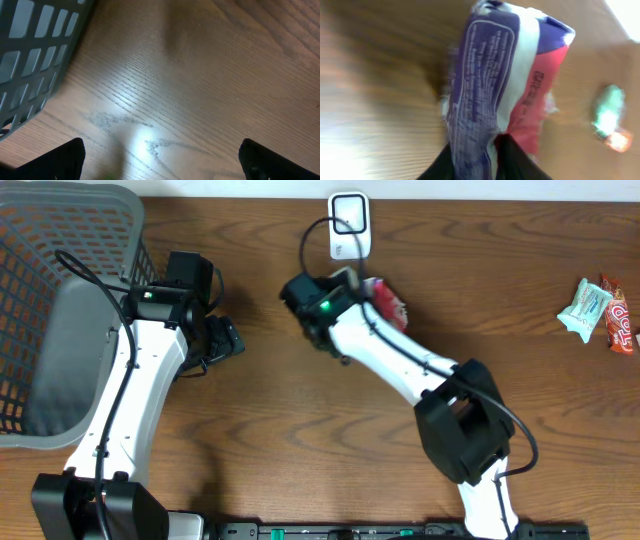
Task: Scan the item barcode
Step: 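Lift the purple pack and hold it over the scanner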
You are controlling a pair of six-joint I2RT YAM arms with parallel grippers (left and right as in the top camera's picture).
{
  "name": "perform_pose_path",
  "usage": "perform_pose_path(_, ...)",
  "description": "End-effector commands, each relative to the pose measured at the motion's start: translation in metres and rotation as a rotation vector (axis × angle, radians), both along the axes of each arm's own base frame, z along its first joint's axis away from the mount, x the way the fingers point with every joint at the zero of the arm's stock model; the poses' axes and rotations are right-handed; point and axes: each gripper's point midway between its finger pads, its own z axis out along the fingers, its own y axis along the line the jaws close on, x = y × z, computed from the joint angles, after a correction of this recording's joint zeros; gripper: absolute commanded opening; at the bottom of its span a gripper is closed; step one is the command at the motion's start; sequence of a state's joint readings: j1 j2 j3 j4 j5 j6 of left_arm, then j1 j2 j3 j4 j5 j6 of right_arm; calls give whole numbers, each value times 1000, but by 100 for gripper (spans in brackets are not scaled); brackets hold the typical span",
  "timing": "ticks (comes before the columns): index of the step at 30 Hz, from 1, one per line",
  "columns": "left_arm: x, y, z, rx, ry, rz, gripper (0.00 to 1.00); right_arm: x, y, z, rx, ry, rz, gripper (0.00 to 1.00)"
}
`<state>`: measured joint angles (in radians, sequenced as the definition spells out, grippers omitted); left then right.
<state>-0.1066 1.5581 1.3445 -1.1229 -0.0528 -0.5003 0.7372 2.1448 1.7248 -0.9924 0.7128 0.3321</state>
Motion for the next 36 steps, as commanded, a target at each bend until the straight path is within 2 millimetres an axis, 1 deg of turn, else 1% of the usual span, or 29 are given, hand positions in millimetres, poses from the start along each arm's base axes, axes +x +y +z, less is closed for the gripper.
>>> perform_pose_path(1, -2, 4, -5, 16, 20, 14, 98, -19, 53, -16, 202, 104, 75, 29)
perform_pose_path(3, -2, 4, -5, 16, 20, 14, 98, -19, 72, -8, 279, 113, 95, 34)
perform_pose_path(4, -2, 4, -5, 16, 20, 14, 98, -17, 75, -1, 298, 103, 85, 42)
perform_pose_path(5, -2, 4, -5, 16, 19, 14, 98, -12, 75, 11, 319, 85, 64, 44)
perform_pose_path(6, -2, 4, -5, 16, 20, 14, 98, -9, 74, 21, 332, 76, 53, 46)
perform_pose_path(7, -2, 4, -5, 16, 20, 14, 98, -4, 73, 32, 349, 70, 44, 51)
perform_pose_path(9, -2, 4, -5, 16, 20, 14, 98, 6, 69, 56, 406, 74, 27, 65)
perform_pose_path(11, -2, 4, -5, 17, 19, 14, 98, 14, 62, 77, 490, 114, 29, 73)
perform_pose_path(12, -2, 4, -5, 16, 20, 14, 98, 17, 57, 82, 526, 135, 26, 74)
perform_pose_path(14, -2, 4, -5, 16, 20, 14, 98, 22, 46, 87, 609, 207, 32, 84)
perform_pose_path(15, -2, 4, -5, 16, 20, 14, 98, 23, 28, 80, 695, 313, 48, 90)
perform_pose_path(17, -2, 4, -5, 16, 20, 14, 98, 20, 13, 68, 768, 411, 77, 90)
perform_pose_path(19, -2, 4, -5, 16, 20, 14, 98, 19, 0, 55, 852, 487, 100, 89)
perform_pose_path(22, -2, 4, -5, 17, 19, 14, 98, 23, -9, 33, 1000, 530, 115, 85)
perform_pose_path(24, -2, 4, -5, 16, 20, 14, 98, 23, -13, 16, 1086, 551, 108, 78)
perform_pose_path(26, -2, 4, -5, 16, 20, 14, 98, 19, -14, -1, 1158, 569, 107, 74)
perform_pose_path(27, -2, 4, -5, 16, 20, 14, 98, 15, -11, -13, 1211, 579, 119, 73)
perform_pose_path(28, -2, 4, -5, 16, 20, 14, 98, 12, -9, -21, 1241, 582, 132, 73)
perform_pose_path(31, -2, 4, -5, 16, 20, 14, 98, 1, 1, -38, 1305, 590, 171, 73)
perform_pose_path(33, -2, 4, -5, 16, 20, 14, 98, -6, 5, -51, 1319, 595, 161, 73)
perform_pose_path(34, -2, 4, -5, 16, 20, 14, 98, -8, 7, -55, 1320, 597, 156, 71)
perform_pose_path(36, -2, 4, -5, 16, 20, 14, 98, -13, 9, -65, 1318, 598, 142, 55)
